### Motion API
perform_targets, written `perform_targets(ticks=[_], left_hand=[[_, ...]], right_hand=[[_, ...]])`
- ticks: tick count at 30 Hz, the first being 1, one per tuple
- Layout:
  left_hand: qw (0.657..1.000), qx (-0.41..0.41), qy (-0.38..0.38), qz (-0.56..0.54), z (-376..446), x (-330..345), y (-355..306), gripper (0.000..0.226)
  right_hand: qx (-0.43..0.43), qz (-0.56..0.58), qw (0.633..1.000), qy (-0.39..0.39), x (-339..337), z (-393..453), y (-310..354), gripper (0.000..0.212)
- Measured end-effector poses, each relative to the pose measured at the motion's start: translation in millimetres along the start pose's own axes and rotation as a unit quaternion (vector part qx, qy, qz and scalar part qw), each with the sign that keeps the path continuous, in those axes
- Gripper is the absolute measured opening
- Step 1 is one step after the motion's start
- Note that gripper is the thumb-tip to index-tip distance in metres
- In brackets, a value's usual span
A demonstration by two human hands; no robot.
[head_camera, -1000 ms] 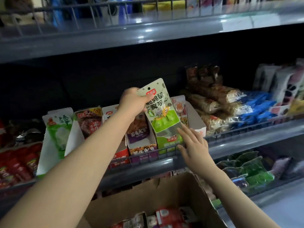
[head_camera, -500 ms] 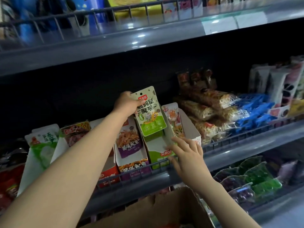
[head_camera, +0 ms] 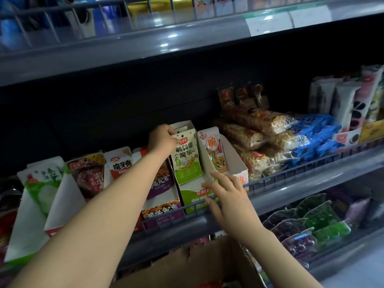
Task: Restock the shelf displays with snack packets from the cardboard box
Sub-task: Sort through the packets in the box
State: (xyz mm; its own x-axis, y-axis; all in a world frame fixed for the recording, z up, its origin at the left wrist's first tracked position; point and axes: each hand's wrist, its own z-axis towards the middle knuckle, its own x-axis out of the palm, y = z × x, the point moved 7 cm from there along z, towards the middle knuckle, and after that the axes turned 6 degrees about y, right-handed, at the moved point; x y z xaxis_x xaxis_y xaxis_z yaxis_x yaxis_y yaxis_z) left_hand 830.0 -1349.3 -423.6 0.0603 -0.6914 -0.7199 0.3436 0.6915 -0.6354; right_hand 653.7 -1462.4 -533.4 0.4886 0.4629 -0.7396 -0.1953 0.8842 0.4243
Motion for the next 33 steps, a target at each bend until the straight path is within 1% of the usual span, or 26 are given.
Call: perform_targets(ticks=[3, 10, 16, 18, 20, 22, 25, 27, 32, 33], left_hand=[[0.999, 0.017, -0.022, 0.029, 2.8, -2.8, 1.3, 0.014], [0.998, 0.006, -0.057, 0.003, 9.4, -3.0, 13.7, 0.007], [0.996, 0.024, -0.084, 0.022, 10.1, -2.8, 19.3, 0.011], [0.996, 0.024, -0.086, 0.004, 9.8, -2.2, 19.4, 0.011], [0.995, 0.016, -0.085, -0.039, 13.2, -1.3, 21.0, 0.006], [0.993, 0.003, -0.084, -0.081, 16.7, -1.2, 22.6, 0.016], [0.993, -0.014, -0.082, -0.079, 17.4, -1.5, 23.6, 0.023], [0.994, -0.011, -0.084, -0.07, 17.4, -0.6, 24.8, 0.021], [0.994, -0.002, -0.087, -0.073, 13.1, -0.9, 24.3, 0.003], [0.994, 0.004, -0.092, -0.064, 10.4, -2.1, 23.1, 0.006]], right_hand=[[0.0, 0.002, 1.0, 0.002, 0.2, -0.7, -0.1, 0.026], [0.008, 0.0, 1.0, 0.003, 0.0, -0.8, 0.6, 0.028], [0.011, -0.001, 1.0, 0.01, -0.2, -1.3, 2.0, 0.03], [0.012, -0.001, 1.0, 0.009, -0.1, -2.0, 2.0, 0.031], [0.01, -0.005, 1.0, 0.006, -0.2, -2.6, 2.2, 0.032], [0.009, -0.004, 1.0, 0.009, -0.4, -2.7, 2.6, 0.032], [0.008, -0.004, 1.0, 0.007, -1.2, -2.4, 2.7, 0.031], [0.007, -0.002, 1.0, 0.004, -1.1, -2.4, 2.4, 0.031], [0.004, -0.008, 1.0, 0.003, -0.8, -2.2, 2.3, 0.033], [0.005, -0.007, 1.0, 0.01, -0.8, -2.1, 2.9, 0.033]])
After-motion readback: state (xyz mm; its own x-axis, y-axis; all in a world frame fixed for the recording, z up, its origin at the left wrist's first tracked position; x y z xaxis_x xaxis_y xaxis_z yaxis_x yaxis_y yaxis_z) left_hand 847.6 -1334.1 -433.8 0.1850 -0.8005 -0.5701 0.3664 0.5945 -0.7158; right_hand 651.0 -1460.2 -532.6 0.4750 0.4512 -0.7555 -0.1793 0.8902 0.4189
